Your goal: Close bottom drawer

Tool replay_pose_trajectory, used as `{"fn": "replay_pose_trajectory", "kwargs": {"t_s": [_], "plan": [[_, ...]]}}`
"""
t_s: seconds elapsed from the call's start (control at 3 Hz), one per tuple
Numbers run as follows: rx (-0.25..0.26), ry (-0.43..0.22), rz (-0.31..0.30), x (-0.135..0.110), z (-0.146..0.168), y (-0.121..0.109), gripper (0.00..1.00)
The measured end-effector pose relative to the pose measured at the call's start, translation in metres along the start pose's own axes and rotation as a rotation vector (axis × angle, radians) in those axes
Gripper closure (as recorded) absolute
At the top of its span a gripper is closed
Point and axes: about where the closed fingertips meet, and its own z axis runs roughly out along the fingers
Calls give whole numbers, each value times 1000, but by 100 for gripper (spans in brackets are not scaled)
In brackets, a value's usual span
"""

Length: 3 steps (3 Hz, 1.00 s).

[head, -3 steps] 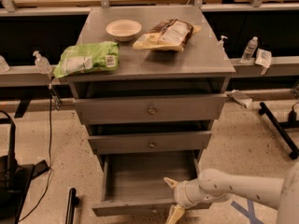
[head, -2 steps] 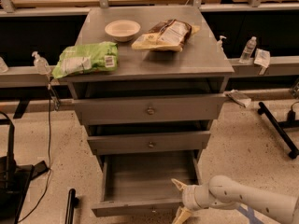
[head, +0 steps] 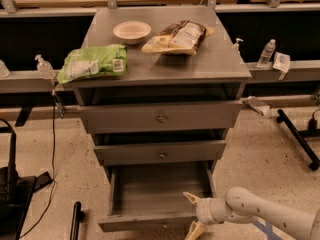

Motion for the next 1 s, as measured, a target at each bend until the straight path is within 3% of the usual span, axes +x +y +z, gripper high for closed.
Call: {"fn": "replay_pose_trajectory", "kwargs": {"t_s": [0.67, 1.0], "plan": [[58, -95, -52, 43, 33, -14, 0], [106, -93, -52, 70, 54, -27, 0]]}}
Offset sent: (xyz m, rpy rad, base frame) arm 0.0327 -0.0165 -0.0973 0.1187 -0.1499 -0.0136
